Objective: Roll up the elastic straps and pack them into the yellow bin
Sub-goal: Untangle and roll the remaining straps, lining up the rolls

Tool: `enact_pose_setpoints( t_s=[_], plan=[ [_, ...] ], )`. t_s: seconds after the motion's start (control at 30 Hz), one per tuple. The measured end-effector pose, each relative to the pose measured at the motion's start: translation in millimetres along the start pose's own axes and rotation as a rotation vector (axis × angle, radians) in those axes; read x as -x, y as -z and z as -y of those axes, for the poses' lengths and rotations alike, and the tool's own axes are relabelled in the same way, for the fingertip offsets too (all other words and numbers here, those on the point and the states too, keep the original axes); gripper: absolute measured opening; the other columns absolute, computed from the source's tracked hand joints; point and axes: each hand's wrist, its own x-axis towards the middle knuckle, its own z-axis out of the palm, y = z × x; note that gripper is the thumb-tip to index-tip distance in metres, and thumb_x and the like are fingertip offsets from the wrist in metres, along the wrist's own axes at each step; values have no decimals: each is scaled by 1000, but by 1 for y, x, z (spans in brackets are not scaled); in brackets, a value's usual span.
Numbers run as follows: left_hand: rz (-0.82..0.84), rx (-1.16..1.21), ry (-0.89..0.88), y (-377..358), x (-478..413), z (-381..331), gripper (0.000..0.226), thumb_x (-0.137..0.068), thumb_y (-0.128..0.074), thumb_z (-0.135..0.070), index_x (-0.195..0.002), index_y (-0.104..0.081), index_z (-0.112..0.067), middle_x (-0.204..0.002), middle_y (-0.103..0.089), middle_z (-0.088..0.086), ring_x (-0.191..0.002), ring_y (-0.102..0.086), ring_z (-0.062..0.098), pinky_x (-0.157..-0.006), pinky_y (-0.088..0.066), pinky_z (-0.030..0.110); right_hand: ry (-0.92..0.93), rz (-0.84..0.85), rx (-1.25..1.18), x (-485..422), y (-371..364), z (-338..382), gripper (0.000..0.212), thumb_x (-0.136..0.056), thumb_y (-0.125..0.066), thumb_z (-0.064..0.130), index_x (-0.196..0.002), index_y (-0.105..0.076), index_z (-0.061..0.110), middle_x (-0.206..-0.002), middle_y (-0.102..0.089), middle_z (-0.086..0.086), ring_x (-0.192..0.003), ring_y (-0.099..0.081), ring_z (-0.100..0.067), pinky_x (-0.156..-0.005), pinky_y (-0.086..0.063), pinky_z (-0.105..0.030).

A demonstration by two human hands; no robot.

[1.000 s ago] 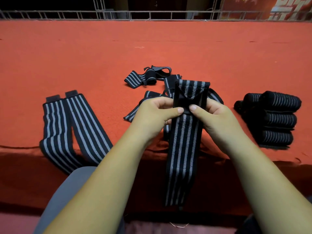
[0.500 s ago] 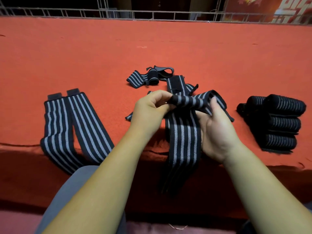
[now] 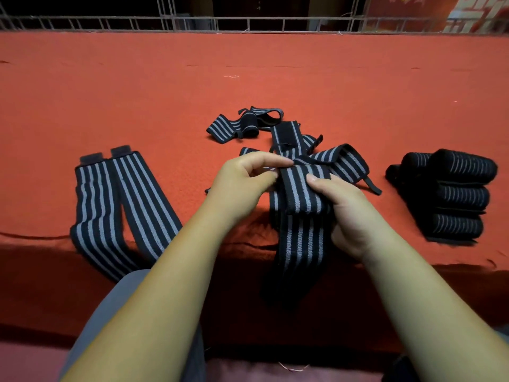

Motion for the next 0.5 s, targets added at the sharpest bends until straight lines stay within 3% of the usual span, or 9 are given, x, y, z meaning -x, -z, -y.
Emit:
enact_pose_setpoints(
  t_s=[0.13, 0.2, 0.27, 0.3, 0.4, 0.5],
  plan=[
    [-42, 33, 219, -13, 6, -2, 23, -111, -58, -21, -109, -78, -11, -95, -79, 9, -81, -72, 18, -80, -65, 46, 92, -47, 25, 0, -2, 2, 32, -107, -58, 8, -138, -64, 2, -132, -74, -25, -127, -69, -46, -113, -49, -70],
    [-31, 1, 268, -21, 11, -6, 42, -114, -51, -43, -104, -80, -13, -90, -79, -3, -79, -72, 14, -77, -62, 35, 142, -80, 63, 1, -3, 3, 32, -107, -56, 4, -138, -63, 2, -130, -76, -20, -125, -72, -40, -114, -52, -62],
    [-11, -89, 263, -27, 20, -13, 57, -113, -38, -60, -106, -81, -23, -95, -80, -14, -86, -70, -7, -81, -52, 10, 192, -105, 128, 2, -4, 3, 32, -106, -59, 4, -136, -64, 7, -130, -77, -13, -125, -73, -33, -115, -52, -58],
    [-7, -119, 251, -30, 24, -18, 60, -113, -33, -63, -109, -80, -28, -101, -79, -18, -93, -66, -14, -82, -46, 5, 220, -124, 169, 2, -5, 2, 32, -105, -60, 5, -136, -65, 10, -129, -78, -10, -124, -73, -29, -115, -52, -56],
    [2, -44, 219, -41, 31, -22, 59, -113, -30, -64, -126, -77, -32, -120, -77, -18, -114, -67, -8, -99, -47, 17, 293, -201, 271, 3, -7, -1, 39, -104, -63, 11, -142, -60, 17, -132, -76, -1, -124, -72, -17, -114, -53, -51],
    [33, 84, 213, -48, 36, -23, 49, -113, -36, -61, -127, -72, -30, -124, -76, -16, -120, -67, -2, -111, -49, 31, 323, -238, 312, 5, -9, -1, 55, -94, -61, 24, -148, -55, 24, -134, -72, 3, -126, -68, -13, -114, -52, -46]
  ],
)
